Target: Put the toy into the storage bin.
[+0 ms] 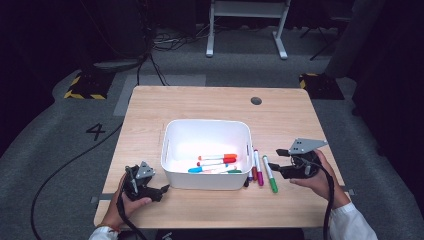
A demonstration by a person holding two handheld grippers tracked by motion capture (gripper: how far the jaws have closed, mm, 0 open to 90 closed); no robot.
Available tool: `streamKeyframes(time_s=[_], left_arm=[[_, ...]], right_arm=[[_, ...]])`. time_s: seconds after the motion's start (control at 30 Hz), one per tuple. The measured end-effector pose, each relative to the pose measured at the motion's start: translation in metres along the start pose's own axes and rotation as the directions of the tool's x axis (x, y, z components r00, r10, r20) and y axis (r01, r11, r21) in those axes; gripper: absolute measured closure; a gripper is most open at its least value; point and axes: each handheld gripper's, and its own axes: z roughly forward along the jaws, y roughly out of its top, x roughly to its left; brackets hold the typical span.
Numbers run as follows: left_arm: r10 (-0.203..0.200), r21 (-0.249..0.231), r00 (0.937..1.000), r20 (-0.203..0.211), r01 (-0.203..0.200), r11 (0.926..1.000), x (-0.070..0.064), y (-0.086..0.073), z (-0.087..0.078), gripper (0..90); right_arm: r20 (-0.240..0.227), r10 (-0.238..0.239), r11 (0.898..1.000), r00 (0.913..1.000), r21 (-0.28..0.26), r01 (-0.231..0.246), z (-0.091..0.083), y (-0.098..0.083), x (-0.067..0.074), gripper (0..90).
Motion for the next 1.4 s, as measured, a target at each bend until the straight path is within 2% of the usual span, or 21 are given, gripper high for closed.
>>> streamKeyframes(time_s=[0.27, 0.6, 0.67, 0.8, 0.97, 1.03, 1.1, 1.23, 1.3, 1.4], left_arm=[[0.0, 0.0, 1.0, 0.0, 0.0, 1.0, 0.0, 0.0, 0.0, 10.2], [0.0, 0.0, 1.0, 0.0, 0.0, 1.0, 0.0, 0.0, 0.0, 10.2], [0.0, -0.001, 1.0, -0.001, 0.0, 1.0, 0.0, 0.0, 0.0, 10.2], [0.001, 0.0, 1.0, 0.0, -0.001, 1.0, 0.0, 0.0, 0.0, 10.2], [-0.001, -0.001, 1.0, -0.001, 0.001, 1.0, 0.0, 0.0, 0.0, 10.2], [0.001, 0.0, 1.0, 0.0, -0.001, 1.0, 0.0, 0.0, 0.0, 10.2], [0.001, -0.001, 1.0, 0.0, -0.001, 1.0, 0.0, 0.0, 0.0, 10.2], [0.0, -0.001, 1.0, -0.001, 0.0, 1.0, 0.0, 0.0, 0.0, 10.2], [0.0, -0.001, 1.0, -0.001, 0.0, 1.0, 0.0, 0.0, 0.0, 10.2], [-0.003, 0.001, 1.0, 0.001, 0.003, 1.0, 0.0, 0.0, 0.0, 10.2]], right_arm=[[0.007, 0.054, 0.995, 0.9985, 0.079, -0.055, 0.02, -0.039, 0.003, 40.8], [-0.015, 0.083, 0.987, 0.9964, 0.137, -0.08, 0.035, -0.058, 0.006, 40.4], [-0.006, 0.089, 0.985, 0.996, 0.149, -0.087, 0.038, -0.06, 0.006, 41.3], [0.029, 0.127, 0.976, 0.9915, 0.172, -0.13, 0.04, -0.065, 0.0, 46.1], [0.084, 0.187, 0.967, 0.9787, 0.157, -0.199, 0.04, -0.072, -0.009, 59.4], [0.115, 0.185, 0.968, 0.976, 0.149, -0.201, 0.039, -0.073, -0.011, 65.9], [0.122, 0.195, 0.968, 0.9732, 0.138, -0.212, 0.038, -0.075, -0.015, 73.3], [0.141, 0.213, 0.965, 0.9668, 0.124, -0.231, 0.037, -0.078, -0.021, 74.6], [0.127, 0.224, 0.965, 0.9661, 0.112, -0.239, 0.036, -0.08, -0.024, 75.0], [0.134, 0.229, 0.965, 0.9641, 0.099, -0.243, 0.034, -0.083, -0.029, 75.2]])
